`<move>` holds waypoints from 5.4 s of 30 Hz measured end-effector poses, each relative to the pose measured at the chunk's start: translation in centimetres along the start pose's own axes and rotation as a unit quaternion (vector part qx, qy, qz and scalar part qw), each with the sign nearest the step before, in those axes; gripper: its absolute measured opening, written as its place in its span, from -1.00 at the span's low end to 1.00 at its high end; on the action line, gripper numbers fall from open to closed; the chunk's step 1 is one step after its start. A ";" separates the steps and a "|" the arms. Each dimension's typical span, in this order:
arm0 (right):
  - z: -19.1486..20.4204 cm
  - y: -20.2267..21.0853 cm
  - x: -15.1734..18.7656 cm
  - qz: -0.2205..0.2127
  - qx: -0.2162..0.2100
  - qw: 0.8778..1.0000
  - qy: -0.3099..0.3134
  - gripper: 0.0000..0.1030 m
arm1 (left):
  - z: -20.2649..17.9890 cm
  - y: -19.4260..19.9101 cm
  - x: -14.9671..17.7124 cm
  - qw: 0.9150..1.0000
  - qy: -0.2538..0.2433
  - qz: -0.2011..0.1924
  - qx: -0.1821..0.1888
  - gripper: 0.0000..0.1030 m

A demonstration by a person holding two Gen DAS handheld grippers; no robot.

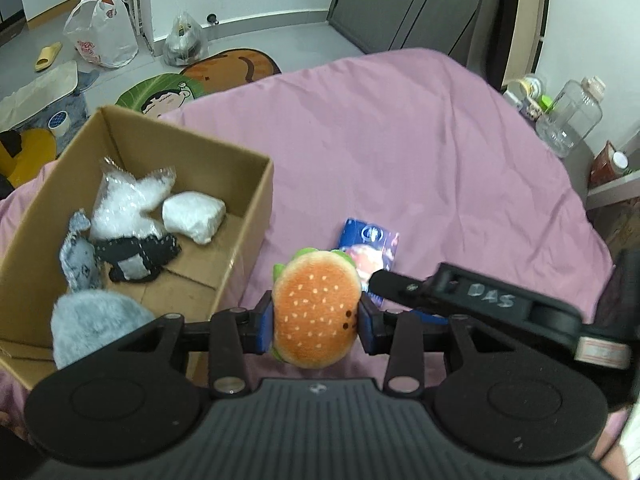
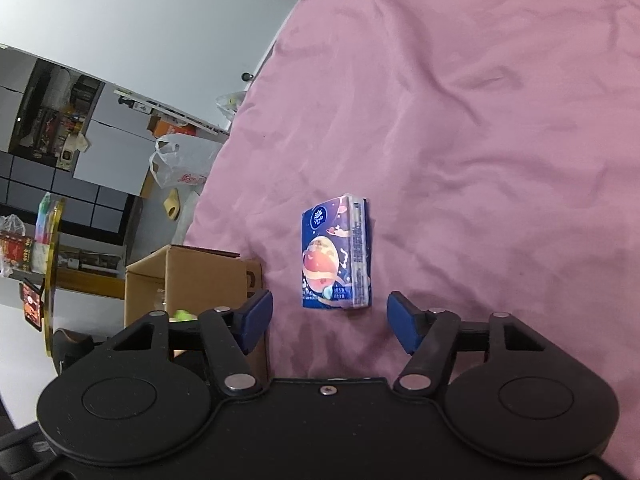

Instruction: Organize soft objects

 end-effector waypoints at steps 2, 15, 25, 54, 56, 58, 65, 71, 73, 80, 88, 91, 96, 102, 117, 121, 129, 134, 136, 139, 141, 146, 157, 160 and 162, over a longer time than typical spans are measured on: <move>0.2 -0.7 -0.2 0.003 0.000 1.000 -0.001 0.09 | 0.2 0.3 -0.4 1.000 0.001 -0.003 0.004 -0.22; 1.2 -2.8 -0.2 0.017 0.050 0.999 0.011 -0.51 | 3.0 2.2 -2.5 0.999 0.024 -0.017 0.028 -0.22; 2.3 1.0 1.1 -0.015 0.073 0.997 0.028 -0.62 | 5.5 4.1 -2.7 0.999 0.032 -0.027 0.027 -0.22; 12.1 9.0 6.4 -0.100 0.062 0.989 0.088 -0.62 | 11.4 10.2 -3.4 0.996 0.027 -0.042 0.069 -0.22; 12.8 9.0 6.6 -0.100 0.063 0.989 0.093 -0.62 | 11.8 10.3 -3.6 0.996 0.027 -0.042 0.070 -0.22; 13.3 8.7 6.8 -0.099 0.064 0.988 0.097 -0.62 | 12.2 10.3 -3.8 0.996 0.028 -0.042 0.072 -0.22; 15.1 7.9 7.4 -0.092 0.063 0.988 0.111 -0.62 | 13.4 9.3 -4.4 0.996 0.040 -0.034 0.078 -0.22; 16.1 7.7 7.9 -0.091 0.071 0.986 0.120 -0.62 | 14.1 7.9 -4.5 0.995 0.053 -0.021 0.081 -0.21; 16.3 7.6 8.1 -0.093 0.079 0.985 0.120 -0.62 | 14.1 7.3 -4.4 0.995 0.060 -0.015 0.084 -0.21; 16.1 7.5 8.4 -0.099 0.104 0.984 0.110 -0.62 | 13.8 4.9 -3.9 0.993 0.069 0.007 0.094 -0.21; 15.3 7.8 8.4 -0.102 0.121 0.983 0.090 -0.61 | 12.8 2.5 -3.3 0.990 0.068 0.034 0.120 -0.17; 15.4 7.9 8.3 -0.104 0.123 0.983 0.088 -0.61 | 13.0 2.4 -3.4 0.985 0.082 0.034 0.146 -0.05; 16.3 7.1 8.3 -0.101 0.118 0.983 0.093 -0.61 | 13.4 3.4 -3.9 0.984 0.083 0.015 0.158 0.32; 17.5 6.1 8.7 -0.092 0.117 0.983 0.107 -0.61 | 14.5 4.8 -4.4 0.985 0.089 -0.007 0.148 0.34; 20.0 2.0 8.0 -0.071 0.127 0.983 0.110 -0.60 | 18.8 8.9 -4.5 0.987 0.100 -0.035 0.120 0.34; 19.9 1.8 7.8 -0.077 0.141 0.982 0.096 -0.42 | 19.8 9.9 -4.5 0.988 0.099 -0.040 0.112 0.34; 21.0 3.4 9.1 -0.091 0.139 0.981 0.104 -0.19 | 20.1 11.5 -4.8 0.990 0.085 -0.044 0.103 0.37; 21.7 4.6 9.8 -0.098 0.133 0.980 0.109 -0.06 | 20.0 13.2 -4.5 0.991 0.074 -0.052 0.100 0.52; 22.2 5.0 9.9 -0.103 0.135 0.979 0.109 0.00 | 19.9 14.0 -4.4 0.991 0.070 -0.054 0.097 0.55; 22.6 6.1 10.4 -0.114 0.135 0.978 0.114 0.20 | 19.7 15.1 -4.1 0.992 0.058 -0.057 0.093 0.61; 23.0 6.8 10.8 -0.124 0.138 0.975 0.120 0.30 | 19.5 15.9 -3.9 0.993 0.048 -0.059 0.089 0.64; 23.6 8.9 12.0 -0.145 0.137 0.971 0.129 0.51 | 19.2 17.7 -3.0 0.994 0.031 -0.067 0.084 0.71; 24.1 12.9 14.8 -0.199 0.139 0.960 0.139 1.00 | 17.8 22.1 -0.6 0.993 -0.025 -0.089 0.068 0.81; 24.2 14.1 15.6 -0.212 0.141 0.957 0.139 1.00 | 17.6 23.1 0.3 0.992 -0.033 -0.098 0.066 0.82; 24.0 14.9 16.4 -0.219 0.139 0.956 0.137 1.00 | 17.3 23.8 0.9 0.992 -0.042 -0.104 0.061 0.82</move>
Point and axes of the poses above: each gripper's, at about its wrist camera, not at the fingertips, and y roughly against the way its jaws point, z to its left, x to its underside, the point moved 1 cm from there along -y, roughly the way its jaws point, and after that the axes turned 8 degrees about x, right-handed, at the moved point
